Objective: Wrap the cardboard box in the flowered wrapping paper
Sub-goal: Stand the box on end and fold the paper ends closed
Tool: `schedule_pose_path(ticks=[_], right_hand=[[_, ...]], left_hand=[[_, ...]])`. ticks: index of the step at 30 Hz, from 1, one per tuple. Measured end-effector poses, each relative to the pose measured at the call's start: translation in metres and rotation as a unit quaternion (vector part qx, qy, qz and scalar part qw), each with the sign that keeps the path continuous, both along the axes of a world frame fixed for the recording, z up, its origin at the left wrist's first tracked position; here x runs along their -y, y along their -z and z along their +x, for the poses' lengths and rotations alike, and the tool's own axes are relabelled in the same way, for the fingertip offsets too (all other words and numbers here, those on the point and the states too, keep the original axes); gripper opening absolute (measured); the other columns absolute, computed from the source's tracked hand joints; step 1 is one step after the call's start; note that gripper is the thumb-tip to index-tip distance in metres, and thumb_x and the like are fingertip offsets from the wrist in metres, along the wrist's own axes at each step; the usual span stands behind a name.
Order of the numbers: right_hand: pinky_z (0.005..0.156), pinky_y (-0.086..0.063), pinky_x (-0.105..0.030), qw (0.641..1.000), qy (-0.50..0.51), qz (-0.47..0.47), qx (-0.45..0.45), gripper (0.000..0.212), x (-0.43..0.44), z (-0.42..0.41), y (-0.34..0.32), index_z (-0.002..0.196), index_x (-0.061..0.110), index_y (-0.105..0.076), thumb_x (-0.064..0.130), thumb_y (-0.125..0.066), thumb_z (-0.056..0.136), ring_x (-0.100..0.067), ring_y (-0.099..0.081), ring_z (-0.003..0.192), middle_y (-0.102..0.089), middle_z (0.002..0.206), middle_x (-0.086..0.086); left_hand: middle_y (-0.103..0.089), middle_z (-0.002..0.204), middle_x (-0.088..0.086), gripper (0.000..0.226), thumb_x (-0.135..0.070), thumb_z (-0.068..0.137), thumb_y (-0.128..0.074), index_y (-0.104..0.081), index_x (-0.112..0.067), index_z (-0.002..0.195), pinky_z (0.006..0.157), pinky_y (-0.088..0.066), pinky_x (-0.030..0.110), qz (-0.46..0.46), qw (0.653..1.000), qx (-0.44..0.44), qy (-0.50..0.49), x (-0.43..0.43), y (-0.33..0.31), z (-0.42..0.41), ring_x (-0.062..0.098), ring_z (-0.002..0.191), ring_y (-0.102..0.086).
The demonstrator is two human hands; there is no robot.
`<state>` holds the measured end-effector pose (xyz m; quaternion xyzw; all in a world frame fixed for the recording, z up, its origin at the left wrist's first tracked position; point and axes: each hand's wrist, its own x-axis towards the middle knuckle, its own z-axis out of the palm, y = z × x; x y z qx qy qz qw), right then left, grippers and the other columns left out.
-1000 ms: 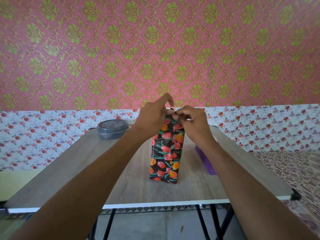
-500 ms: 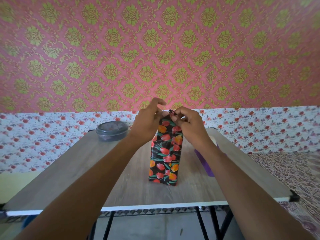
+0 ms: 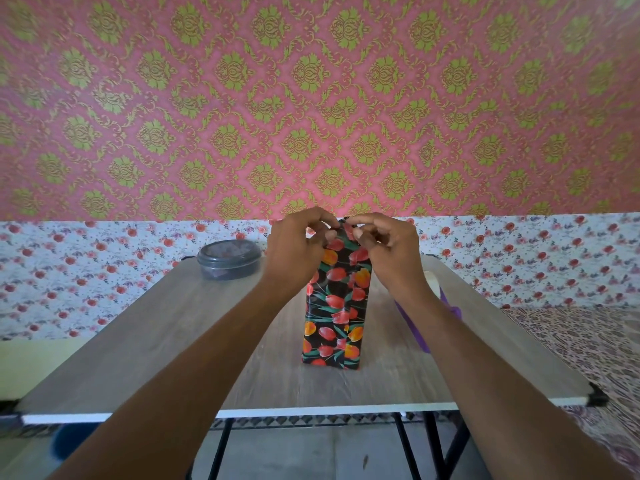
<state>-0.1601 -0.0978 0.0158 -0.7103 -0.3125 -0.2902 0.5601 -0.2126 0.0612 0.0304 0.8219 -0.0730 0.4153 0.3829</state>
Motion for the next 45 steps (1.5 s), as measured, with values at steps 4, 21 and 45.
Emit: schedule_pose_path(ticks=[4,21,45], right_hand=[[0.086,-0.052,-0.011,1.000,0.002,0.021,-0.011,0.022,-0.001,-0.002,0.000,0.109,0.015,-0.081,0.005,-0.076,0.089,-0.004,-0.070,0.103,-0.078,0.104,0.005],[0.084,-0.047,-0.032,0.991,0.069,-0.104,0.055,0.022,0.004,0.002,-0.002,0.116,0.010,-0.078,0.007,-0.069,0.096,-0.016,-0.053,0.096,-0.072,0.095,-0.005],[0.087,-0.059,-0.042,0.969,-0.001,-0.001,-0.247,0.024,0.010,0.020,-0.016,0.075,-0.003,-0.077,0.017,-0.091,0.073,-0.027,-0.074,0.082,-0.075,0.078,-0.018]], left_hand=[[-0.075,0.091,-0.007,0.017,-0.008,0.089,-0.075,-0.081,-0.020,0.099,0.082,-0.058,0.032,-0.051,0.999,-0.006,0.015,-0.001,0.001,-0.003,0.005,0.089,-0.068],[-0.068,0.090,0.000,0.022,-0.007,0.094,-0.070,-0.079,-0.014,0.113,0.075,-0.053,0.037,0.029,0.999,0.026,-0.035,0.005,0.007,-0.002,0.022,0.085,-0.064],[-0.075,0.079,0.006,0.012,-0.015,0.072,-0.068,-0.078,-0.009,0.070,0.067,-0.059,0.036,0.093,0.979,-0.153,-0.096,0.015,-0.028,0.004,0.021,0.072,-0.067]])
